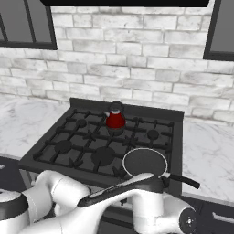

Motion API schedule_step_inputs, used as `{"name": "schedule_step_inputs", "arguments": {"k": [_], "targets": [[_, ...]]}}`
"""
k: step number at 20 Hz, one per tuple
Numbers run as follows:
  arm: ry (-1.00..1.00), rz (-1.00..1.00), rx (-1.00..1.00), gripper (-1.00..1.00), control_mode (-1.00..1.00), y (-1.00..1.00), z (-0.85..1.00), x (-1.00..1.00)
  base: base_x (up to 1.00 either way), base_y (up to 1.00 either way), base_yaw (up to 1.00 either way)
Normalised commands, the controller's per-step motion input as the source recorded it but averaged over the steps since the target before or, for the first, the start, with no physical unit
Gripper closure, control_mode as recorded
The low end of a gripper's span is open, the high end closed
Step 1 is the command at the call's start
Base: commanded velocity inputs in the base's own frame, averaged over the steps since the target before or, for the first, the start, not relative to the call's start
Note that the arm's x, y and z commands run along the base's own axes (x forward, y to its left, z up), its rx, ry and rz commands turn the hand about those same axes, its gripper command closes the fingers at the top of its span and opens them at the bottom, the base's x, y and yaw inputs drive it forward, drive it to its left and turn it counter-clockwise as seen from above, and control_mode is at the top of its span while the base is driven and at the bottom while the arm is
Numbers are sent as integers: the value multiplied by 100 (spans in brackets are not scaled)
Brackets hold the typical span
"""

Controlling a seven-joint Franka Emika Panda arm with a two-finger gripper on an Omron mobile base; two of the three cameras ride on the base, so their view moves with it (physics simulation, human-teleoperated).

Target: Pick the pan from the cabinet and place it on the stove. Then turn on the stove burner for the pan.

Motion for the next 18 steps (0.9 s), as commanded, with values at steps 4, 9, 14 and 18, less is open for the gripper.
{"name": "schedule_step_inputs", "arguments": {"k": [4,9,14,18], "targets": [[-10,-9,46,-100,-100,0,-1,-25,0,0,0],[-5,-14,49,-100,-100,0,-5,-29,0,0,0],[0,-20,48,-100,-100,3,-5,-14,0,0,0],[0,-21,50,-100,-100,4,-7,0,0,0,0]]}}
